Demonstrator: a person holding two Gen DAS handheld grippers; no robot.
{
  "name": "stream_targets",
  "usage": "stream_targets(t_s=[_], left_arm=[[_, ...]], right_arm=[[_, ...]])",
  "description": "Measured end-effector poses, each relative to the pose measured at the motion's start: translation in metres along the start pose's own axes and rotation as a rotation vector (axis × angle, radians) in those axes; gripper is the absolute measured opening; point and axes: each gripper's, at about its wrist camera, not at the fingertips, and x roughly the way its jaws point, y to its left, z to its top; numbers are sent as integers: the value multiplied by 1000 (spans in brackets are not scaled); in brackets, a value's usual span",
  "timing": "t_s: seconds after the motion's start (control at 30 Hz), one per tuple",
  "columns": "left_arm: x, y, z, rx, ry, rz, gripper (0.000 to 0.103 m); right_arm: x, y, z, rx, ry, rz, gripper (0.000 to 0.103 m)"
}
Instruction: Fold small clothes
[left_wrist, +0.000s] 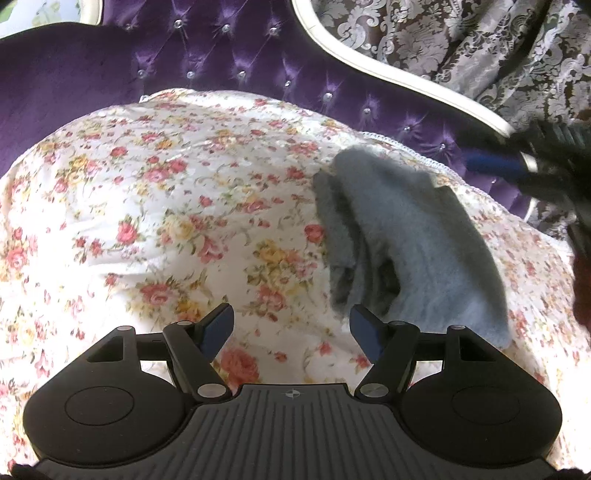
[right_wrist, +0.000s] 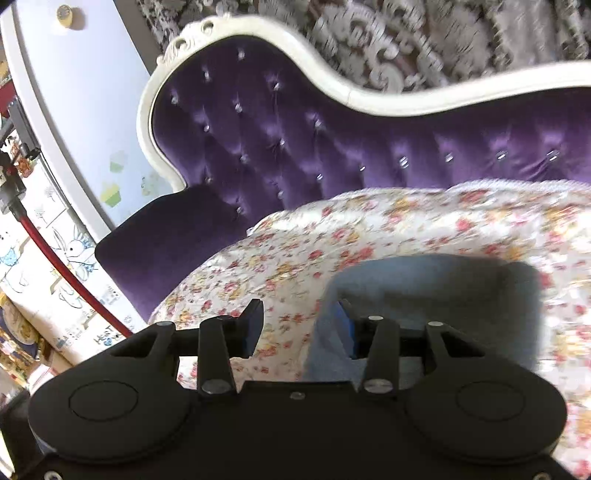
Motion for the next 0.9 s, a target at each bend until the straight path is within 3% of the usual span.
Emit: stream_targets(t_s=[0.13, 0.3, 0.5, 0.67, 0.73, 0.77, 0.9], left_arm=[[4, -4, 13, 3, -2, -8, 68], [8, -9, 31, 12, -5, 2, 68], [16, -13, 50, -14, 32, -42, 68], [23, -17, 58, -22, 65, -79, 68], [25, -18, 60, -30, 80, -98, 68], [26, -18, 61, -33, 87, -115, 68], [34, -22, 64, -50, 124, -213, 68]], right_arm=[[-18, 4, -29, -142, 26, -98, 57], [-24, 48, -84, -451, 42, -177, 67], [1, 100, -134, -776, 42, -216, 67], [31, 111, -159, -942, 39, -308, 65], [40, 109, -161, -965, 39, -347, 53], [40, 106, -157, -943, 32, -353, 16], [13, 85, -127, -688, -71, -300, 13]])
